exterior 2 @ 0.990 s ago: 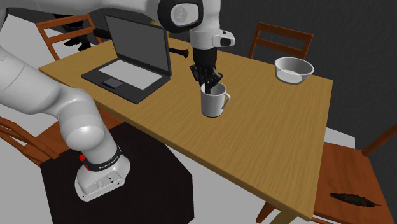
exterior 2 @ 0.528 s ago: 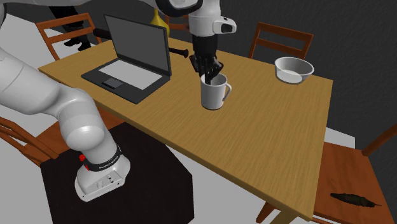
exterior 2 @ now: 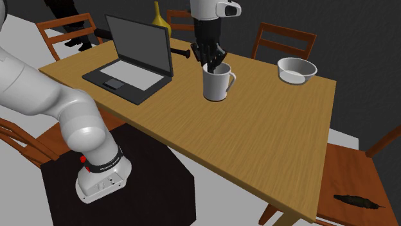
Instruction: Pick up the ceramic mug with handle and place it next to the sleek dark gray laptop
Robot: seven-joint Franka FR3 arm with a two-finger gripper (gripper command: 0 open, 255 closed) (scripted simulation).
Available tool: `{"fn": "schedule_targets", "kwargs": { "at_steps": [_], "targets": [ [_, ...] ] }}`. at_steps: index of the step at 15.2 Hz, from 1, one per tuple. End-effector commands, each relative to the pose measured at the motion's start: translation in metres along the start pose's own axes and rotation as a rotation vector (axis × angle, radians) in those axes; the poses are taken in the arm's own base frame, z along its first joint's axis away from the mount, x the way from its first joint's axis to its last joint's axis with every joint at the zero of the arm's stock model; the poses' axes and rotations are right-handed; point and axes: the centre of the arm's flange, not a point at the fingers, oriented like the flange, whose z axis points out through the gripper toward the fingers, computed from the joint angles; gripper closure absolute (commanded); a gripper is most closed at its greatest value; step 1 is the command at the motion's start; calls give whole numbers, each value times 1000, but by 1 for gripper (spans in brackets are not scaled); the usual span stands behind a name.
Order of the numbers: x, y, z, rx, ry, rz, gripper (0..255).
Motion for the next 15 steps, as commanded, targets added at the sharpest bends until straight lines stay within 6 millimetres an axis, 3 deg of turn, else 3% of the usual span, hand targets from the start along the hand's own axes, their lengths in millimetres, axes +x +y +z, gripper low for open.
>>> {"fn": "schedule_targets", "kwargs": {
  "at_steps": [1, 15],
  "targets": [
    [0, 1, -12, 0, 0, 0, 255],
    [0, 6, -85, 0, 0, 0, 255]
  ]
}}
